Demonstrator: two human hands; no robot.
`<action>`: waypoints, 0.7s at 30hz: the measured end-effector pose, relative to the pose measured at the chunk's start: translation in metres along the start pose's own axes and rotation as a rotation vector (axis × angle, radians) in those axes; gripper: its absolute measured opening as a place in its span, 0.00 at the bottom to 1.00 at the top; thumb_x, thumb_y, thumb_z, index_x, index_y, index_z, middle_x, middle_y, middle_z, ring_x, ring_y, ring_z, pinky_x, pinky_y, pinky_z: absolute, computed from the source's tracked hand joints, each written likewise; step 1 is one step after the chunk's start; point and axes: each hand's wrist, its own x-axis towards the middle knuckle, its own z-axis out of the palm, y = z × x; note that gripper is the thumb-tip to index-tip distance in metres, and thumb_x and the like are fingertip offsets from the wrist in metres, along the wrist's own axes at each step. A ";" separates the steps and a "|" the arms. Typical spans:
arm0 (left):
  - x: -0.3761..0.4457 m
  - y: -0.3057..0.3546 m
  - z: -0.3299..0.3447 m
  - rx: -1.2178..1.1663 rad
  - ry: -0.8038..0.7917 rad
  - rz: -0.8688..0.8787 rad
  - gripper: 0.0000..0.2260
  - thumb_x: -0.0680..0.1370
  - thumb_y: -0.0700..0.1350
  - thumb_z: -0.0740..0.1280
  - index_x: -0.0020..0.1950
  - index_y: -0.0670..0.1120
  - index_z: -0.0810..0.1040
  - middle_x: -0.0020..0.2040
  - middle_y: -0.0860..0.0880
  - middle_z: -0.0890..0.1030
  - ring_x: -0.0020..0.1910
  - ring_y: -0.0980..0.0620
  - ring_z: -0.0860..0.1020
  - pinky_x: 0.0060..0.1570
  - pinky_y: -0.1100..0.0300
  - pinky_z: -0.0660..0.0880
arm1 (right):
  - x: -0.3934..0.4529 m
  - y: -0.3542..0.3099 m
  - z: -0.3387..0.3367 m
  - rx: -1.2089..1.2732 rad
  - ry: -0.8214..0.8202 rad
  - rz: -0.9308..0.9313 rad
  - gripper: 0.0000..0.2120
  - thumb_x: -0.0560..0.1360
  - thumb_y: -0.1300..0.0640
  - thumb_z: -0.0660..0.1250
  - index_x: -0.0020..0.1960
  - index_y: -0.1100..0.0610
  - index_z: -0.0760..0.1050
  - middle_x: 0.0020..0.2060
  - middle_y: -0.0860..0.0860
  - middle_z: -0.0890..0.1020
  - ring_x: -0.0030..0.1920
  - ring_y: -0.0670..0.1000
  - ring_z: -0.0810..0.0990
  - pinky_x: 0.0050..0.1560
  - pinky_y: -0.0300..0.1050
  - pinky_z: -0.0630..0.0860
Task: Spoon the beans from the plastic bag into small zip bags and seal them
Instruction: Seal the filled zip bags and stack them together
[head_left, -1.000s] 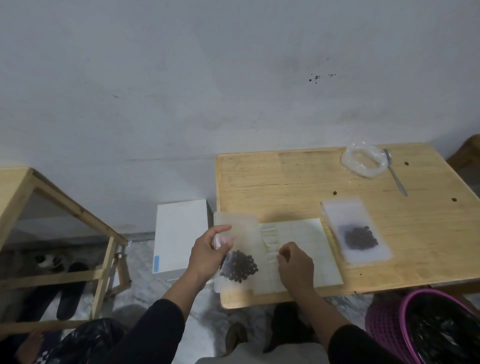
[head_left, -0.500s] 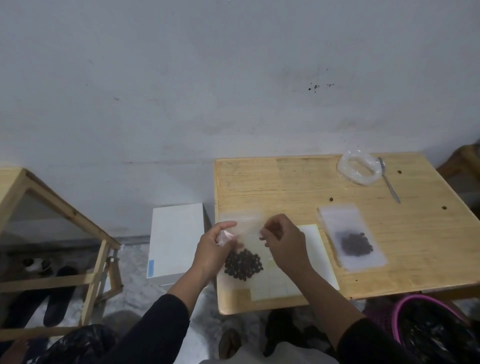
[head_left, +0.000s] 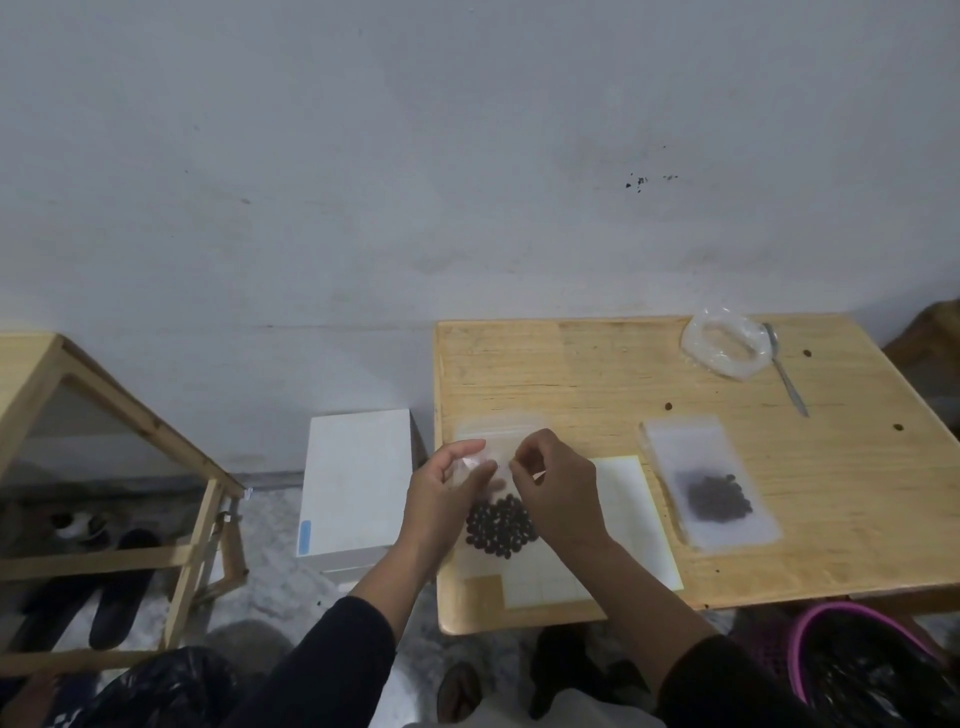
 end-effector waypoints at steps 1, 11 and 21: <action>0.000 0.000 0.002 0.010 0.009 0.012 0.12 0.75 0.41 0.70 0.56 0.51 0.77 0.56 0.50 0.80 0.43 0.56 0.83 0.42 0.68 0.76 | 0.000 0.000 0.000 -0.004 0.004 -0.008 0.05 0.72 0.64 0.68 0.41 0.58 0.72 0.34 0.50 0.78 0.36 0.48 0.77 0.37 0.31 0.71; -0.001 0.003 0.008 0.090 0.100 0.064 0.12 0.74 0.43 0.71 0.52 0.58 0.77 0.59 0.52 0.78 0.59 0.52 0.75 0.47 0.68 0.74 | -0.003 0.002 -0.003 0.178 0.100 0.265 0.26 0.64 0.48 0.77 0.55 0.50 0.66 0.49 0.46 0.74 0.43 0.46 0.73 0.41 0.33 0.70; -0.006 0.007 0.010 0.094 0.040 0.097 0.10 0.75 0.43 0.70 0.53 0.55 0.78 0.54 0.53 0.80 0.46 0.63 0.80 0.43 0.70 0.75 | 0.001 -0.002 -0.008 0.345 0.051 0.246 0.22 0.68 0.57 0.74 0.53 0.45 0.64 0.35 0.47 0.80 0.39 0.51 0.79 0.40 0.35 0.72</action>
